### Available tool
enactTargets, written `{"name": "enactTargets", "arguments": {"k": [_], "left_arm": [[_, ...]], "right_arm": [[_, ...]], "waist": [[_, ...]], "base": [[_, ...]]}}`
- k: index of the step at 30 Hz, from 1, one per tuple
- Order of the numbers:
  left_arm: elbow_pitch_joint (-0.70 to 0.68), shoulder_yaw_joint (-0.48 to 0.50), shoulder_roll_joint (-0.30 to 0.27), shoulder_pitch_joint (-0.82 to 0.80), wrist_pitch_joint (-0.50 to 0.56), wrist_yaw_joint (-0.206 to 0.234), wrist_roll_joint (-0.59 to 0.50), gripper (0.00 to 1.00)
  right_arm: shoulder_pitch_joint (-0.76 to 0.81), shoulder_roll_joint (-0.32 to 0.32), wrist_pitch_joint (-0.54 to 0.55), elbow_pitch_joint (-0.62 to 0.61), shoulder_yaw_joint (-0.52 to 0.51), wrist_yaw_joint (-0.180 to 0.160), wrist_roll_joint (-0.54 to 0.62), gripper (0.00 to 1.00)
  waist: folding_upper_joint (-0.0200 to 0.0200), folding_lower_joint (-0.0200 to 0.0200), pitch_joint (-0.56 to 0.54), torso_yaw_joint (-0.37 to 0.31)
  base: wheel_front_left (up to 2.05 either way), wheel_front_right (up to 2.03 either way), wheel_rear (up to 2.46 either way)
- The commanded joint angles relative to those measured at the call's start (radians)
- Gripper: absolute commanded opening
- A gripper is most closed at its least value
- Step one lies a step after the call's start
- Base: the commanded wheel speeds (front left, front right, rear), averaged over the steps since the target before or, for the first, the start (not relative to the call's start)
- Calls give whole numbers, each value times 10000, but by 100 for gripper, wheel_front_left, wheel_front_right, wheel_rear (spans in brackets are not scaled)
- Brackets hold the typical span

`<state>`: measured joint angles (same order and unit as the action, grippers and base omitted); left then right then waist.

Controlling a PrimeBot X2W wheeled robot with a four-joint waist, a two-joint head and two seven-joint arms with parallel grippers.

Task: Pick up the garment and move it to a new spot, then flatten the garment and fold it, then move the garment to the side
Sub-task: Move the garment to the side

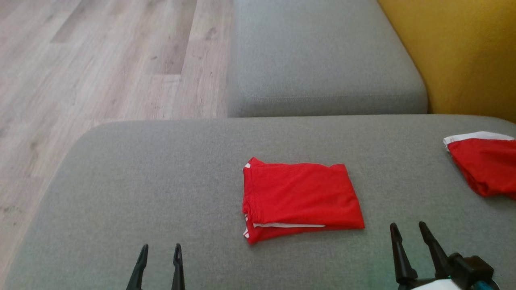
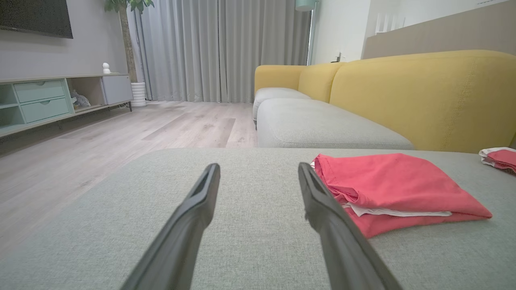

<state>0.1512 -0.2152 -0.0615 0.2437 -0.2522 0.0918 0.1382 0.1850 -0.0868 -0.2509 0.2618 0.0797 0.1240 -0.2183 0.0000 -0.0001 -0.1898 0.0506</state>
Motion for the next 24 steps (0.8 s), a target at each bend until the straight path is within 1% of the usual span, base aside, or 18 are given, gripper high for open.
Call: {"name": "enactTargets", "arguments": {"k": [1, 8, 14, 24], "left_arm": [[-236, 467, 92, -399, -95, -64, -85, 100], [-90, 619, 101, -415, -95, -160, -170, 100], [-93, 711, 107, -408, -95, -131, -232, 100], [-95, 583, 111, -486, -95, -105, -183, 100]], "right_arm": [[-344, -26, -107, -365, 112, 67, 98, 100], [-274, 92, -108, -313, 159, 67, 224, 100], [-232, 71, -108, -254, 241, 67, 322, 100], [-201, 86, -108, -234, 157, 67, 328, 100]], "waist": [[0, 1, -100, -64], [0, 1, -183, -176], [0, 1, -250, -244], [0, 1, -98, -128]], "base": [[0, 0, 0], [0, 0, 0], [0, 0, 0], [0, 0, 0]]}}
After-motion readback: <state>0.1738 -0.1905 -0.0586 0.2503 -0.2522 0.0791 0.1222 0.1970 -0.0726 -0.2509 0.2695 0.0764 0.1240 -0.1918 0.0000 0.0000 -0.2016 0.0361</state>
